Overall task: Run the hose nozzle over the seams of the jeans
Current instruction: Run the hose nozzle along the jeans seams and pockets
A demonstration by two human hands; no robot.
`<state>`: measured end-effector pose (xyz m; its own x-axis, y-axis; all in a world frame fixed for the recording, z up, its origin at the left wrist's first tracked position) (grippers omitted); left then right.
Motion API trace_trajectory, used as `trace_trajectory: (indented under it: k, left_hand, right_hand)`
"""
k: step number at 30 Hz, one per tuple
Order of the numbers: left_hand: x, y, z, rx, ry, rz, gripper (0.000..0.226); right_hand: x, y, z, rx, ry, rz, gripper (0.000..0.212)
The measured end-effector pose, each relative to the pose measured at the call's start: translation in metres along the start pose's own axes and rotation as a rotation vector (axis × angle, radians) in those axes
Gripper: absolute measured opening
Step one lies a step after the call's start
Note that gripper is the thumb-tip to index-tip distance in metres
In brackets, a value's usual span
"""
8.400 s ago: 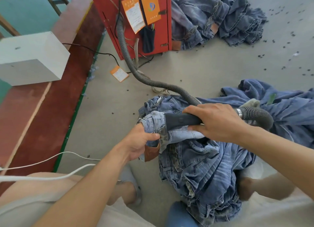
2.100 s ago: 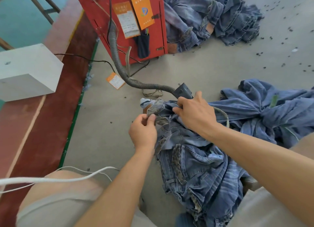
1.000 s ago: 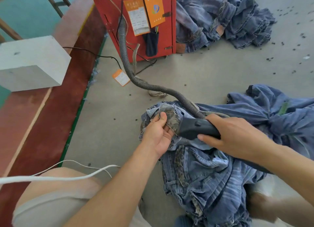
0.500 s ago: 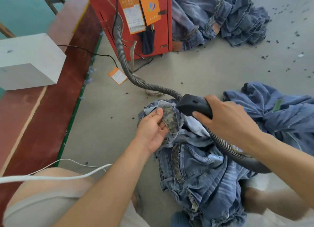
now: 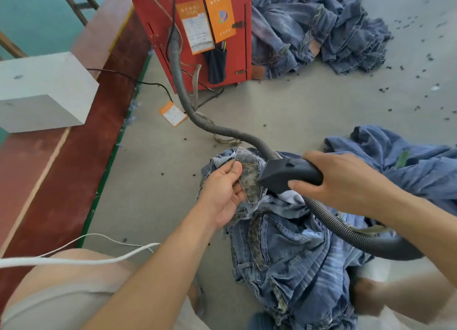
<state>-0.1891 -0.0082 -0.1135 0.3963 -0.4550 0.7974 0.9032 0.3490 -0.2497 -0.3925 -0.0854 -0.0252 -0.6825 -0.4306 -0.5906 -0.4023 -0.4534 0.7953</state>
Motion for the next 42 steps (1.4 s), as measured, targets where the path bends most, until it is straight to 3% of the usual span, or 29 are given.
trace_trajectory:
  k: [2, 6, 11, 16, 21, 26, 31, 36, 40, 42]
  left_hand:
    - [-0.001, 0.001, 0.001, 0.008, -0.002, -0.03, 0.023]
    - [-0.001, 0.002, 0.002, -0.01, -0.021, -0.092, 0.025]
    - [0.002, 0.004, 0.004, -0.02, -0.021, -0.128, 0.027]
    - [0.007, 0.009, 0.003, 0.013, -0.014, -0.184, 0.026]
    - [0.006, 0.012, 0.002, 0.001, -0.015, -0.169, 0.027]
    - [-0.002, 0.005, 0.006, -0.056, 0.001, -0.216, 0.03]
    - [0.001, 0.007, 0.005, -0.058, 0.007, -0.127, 0.028]
    - [-0.003, 0.003, 0.007, -0.067, 0.034, -0.066, 0.028]
    - [0.001, 0.006, 0.006, 0.028, 0.037, -0.047, 0.033]
    - [0.002, 0.007, 0.004, 0.1, -0.01, -0.138, 0.023]
  right_hand:
    - [-0.005, -0.014, -0.007, -0.016, -0.007, 0.002, 0.036]
    - [-0.001, 0.001, -0.022, 0.119, -0.065, 0.041, 0.031]
    - [-0.007, -0.001, 0.003, -0.014, 0.043, 0.126, 0.04]
    - [-0.015, -0.006, -0.008, 0.145, 0.028, 0.111, 0.033]
    - [-0.013, -0.012, 0.01, -0.001, 0.095, 0.194, 0.043]
    - [-0.01, 0.001, -0.014, 0.163, 0.031, 0.031, 0.03]
    - [-0.008, 0.0, 0.004, 0.0, 0.103, 0.079, 0.033]
    - [-0.013, 0.002, -0.014, 0.156, 0.043, 0.006, 0.031]
    - [0.009, 0.026, -0.005, 0.148, 0.034, -0.018, 0.042]
    - [0.007, 0.023, -0.002, 0.099, 0.062, -0.018, 0.037]
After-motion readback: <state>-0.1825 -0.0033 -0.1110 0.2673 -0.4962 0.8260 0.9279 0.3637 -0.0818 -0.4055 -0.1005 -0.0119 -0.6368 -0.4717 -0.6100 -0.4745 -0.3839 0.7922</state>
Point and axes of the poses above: each hand's wrist, its own z-axis away from the middle knuckle, its own y-axis out of the back of the hand, x = y × z, the point moved 5 cm from there along -z, towards the middle knuckle, and after that the axes turned 13 degrees about -z, right-handed, at the moved point
